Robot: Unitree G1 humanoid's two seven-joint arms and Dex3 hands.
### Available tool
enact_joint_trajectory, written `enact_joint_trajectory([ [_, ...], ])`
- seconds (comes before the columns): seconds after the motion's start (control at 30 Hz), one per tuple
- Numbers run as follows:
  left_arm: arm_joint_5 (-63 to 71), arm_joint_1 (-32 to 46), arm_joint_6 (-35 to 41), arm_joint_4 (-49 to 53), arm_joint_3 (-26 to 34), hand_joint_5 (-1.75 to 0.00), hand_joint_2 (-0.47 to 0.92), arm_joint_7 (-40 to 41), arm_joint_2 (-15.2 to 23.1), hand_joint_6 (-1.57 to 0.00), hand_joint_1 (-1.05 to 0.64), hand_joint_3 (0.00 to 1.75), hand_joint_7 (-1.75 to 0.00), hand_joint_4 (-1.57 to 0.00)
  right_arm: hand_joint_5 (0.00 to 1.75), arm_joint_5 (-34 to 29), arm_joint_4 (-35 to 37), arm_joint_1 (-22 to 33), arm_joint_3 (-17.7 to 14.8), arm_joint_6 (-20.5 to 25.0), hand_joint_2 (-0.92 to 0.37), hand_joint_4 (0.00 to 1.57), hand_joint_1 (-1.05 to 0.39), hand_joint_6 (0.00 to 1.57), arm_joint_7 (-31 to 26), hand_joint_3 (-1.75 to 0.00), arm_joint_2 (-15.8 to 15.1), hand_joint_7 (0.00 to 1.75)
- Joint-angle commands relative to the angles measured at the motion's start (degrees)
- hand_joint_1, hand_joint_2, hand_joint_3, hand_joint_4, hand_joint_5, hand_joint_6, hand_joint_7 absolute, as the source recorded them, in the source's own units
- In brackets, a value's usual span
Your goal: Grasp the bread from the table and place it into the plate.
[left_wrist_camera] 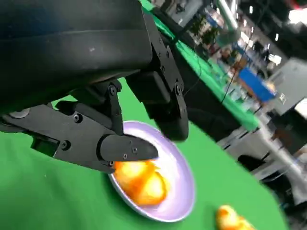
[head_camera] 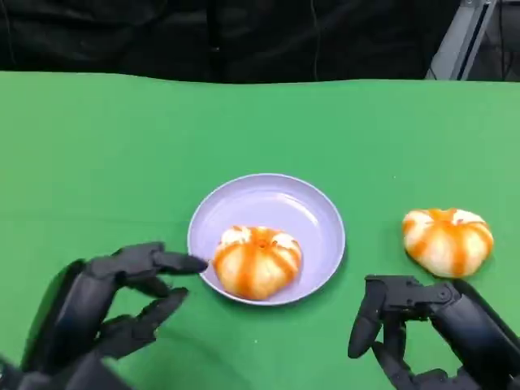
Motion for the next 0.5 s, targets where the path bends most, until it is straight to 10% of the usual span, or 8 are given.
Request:
enact_joint_trajectory([
  [0.03, -1.4, 2.9, -2.0, -2.1, 2.1, -1.69, 0.52, 1.0, -0.6, -0.83, -0.04, 1.13, -1.2, -0.78, 1.66, 0.5, -1.2, 0.6, -0.2, 0.9, -0.29, 0.85, 0.1, 0.8, 0.0, -1.41, -0.2, 1.31],
  [0.5, -9.9, 8.5, -9.3, -1.1, 2.7, -1.74, 0.39, 1.0, -7.2, -0.78, 0.04, 1.43, -1.53, -0.83, 1.65, -0.1, 0.2, 1.2, -1.5, -2.4, -0.26, 0.89, 0.16, 0.83, -0.6, -1.45, -1.0, 1.3],
])
